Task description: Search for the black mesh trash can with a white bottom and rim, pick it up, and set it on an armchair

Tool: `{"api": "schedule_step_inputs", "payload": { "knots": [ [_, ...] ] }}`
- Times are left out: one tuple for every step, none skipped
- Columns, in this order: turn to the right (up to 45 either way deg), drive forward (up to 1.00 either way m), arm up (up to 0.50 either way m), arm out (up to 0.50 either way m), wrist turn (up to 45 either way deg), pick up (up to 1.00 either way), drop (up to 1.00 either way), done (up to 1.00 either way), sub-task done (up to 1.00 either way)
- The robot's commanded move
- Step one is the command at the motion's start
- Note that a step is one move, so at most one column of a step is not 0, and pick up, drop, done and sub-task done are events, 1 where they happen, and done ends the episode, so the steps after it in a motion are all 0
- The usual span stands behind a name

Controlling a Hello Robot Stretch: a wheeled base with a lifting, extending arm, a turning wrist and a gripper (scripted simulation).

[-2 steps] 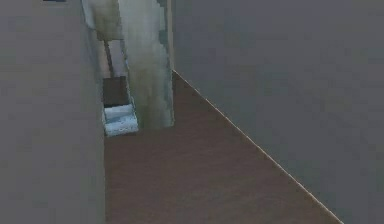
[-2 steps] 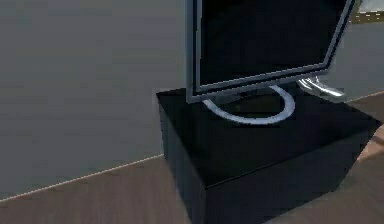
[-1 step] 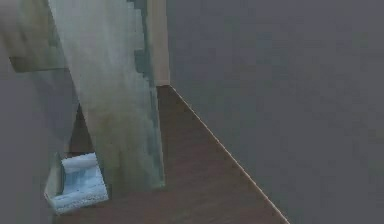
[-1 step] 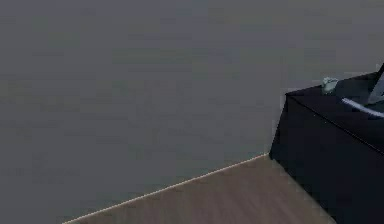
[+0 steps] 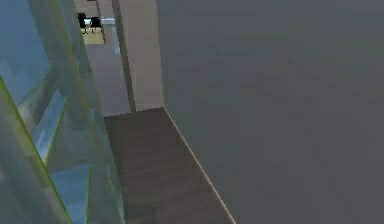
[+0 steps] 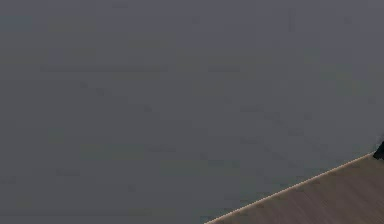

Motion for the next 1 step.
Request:
{"api": "schedule_step_inputs", "payload": {
  "knots": [
    [3.0,0.00,0.00,0.00,0.0,0.00,0.00,0.00,0.00]
  ]
}}
